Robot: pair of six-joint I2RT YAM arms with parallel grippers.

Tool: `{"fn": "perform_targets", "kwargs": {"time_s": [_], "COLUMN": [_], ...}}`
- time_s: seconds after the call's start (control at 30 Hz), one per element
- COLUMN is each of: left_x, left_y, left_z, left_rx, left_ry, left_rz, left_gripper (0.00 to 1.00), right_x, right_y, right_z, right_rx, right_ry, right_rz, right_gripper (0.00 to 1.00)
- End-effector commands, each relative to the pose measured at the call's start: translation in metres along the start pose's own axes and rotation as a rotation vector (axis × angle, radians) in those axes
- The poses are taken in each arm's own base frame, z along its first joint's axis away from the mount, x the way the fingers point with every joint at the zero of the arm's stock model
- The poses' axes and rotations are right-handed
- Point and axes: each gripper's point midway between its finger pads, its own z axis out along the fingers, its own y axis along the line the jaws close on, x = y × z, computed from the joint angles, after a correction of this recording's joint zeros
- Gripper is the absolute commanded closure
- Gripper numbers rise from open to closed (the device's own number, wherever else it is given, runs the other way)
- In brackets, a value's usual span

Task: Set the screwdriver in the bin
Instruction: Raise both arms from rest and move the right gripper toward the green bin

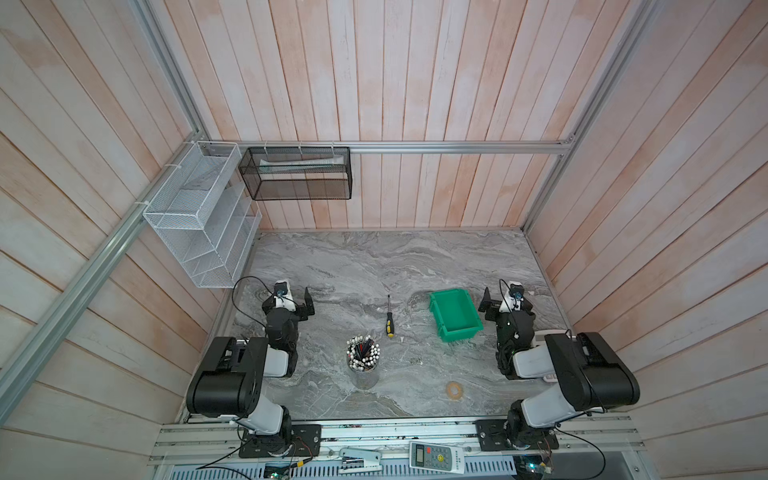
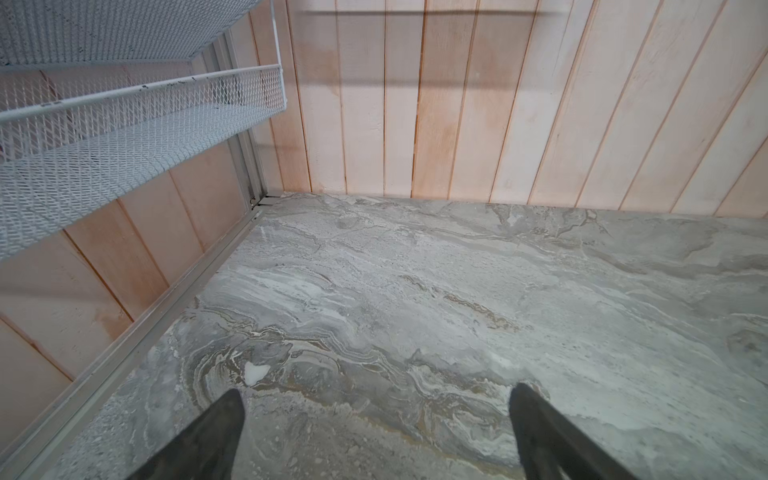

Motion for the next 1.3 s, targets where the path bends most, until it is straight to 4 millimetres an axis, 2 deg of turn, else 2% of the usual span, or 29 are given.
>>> {"fn": "perform_targets", "kwargs": {"time_s": [0.0,0.63,0.67,0.73,0.77,0.87,0.97,1.1,1.2,1.27], "left_x": [-0.009,-0.008,-0.015,-0.020,-0.033,-0.074,-0.106,-0.138,-0.149,-0.150], "left_y": [-0.001,0.002,0.014,0.013,0.013,-0.015,-0.024,-0.050,-0.089,-0.116], "left_z": [0.002,0.003,0.002,-0.002,-0.007,-0.015,-0.027,-0.039,-0.045,-0.050], "left_rx": [0.012,0.025,-0.050,-0.061,-0.118,-0.082,-0.027,0.108,0.261,0.320], "left_ry": [-0.020,-0.012,-0.041,-0.036,-0.067,-0.078,-0.074,-0.035,0.046,0.106], "left_rz": [-0.010,-0.032,-0.048,-0.042,-0.012,0.043,-0.096,-0.215,-0.234,-0.197], "left_gripper": [0.00,0.00,0.00,0.00,0.00,0.00,0.00,0.00,0.00,0.00], "right_x": [-0.004,-0.004,-0.003,-0.009,-0.014,-0.037,-0.058,-0.078,-0.081,-0.072], "right_y": [0.001,0.002,0.002,-0.006,-0.015,-0.039,-0.051,-0.021,0.005,0.023], "right_z": [0.004,0.005,0.005,0.006,0.008,0.023,0.031,0.035,0.028,0.020], "right_rx": [-0.005,-0.019,-0.019,0.035,0.096,0.278,0.389,0.223,0.093,0.040], "right_ry": [-0.008,-0.003,-0.003,-0.016,-0.006,0.073,0.133,0.193,0.245,0.307], "right_rz": [-0.003,0.003,0.001,0.019,0.037,0.083,0.233,0.284,0.277,0.243], "right_gripper": [0.02,0.03,0.02,0.02,0.02,0.01,0.01,0.01,0.01,0.01]}}
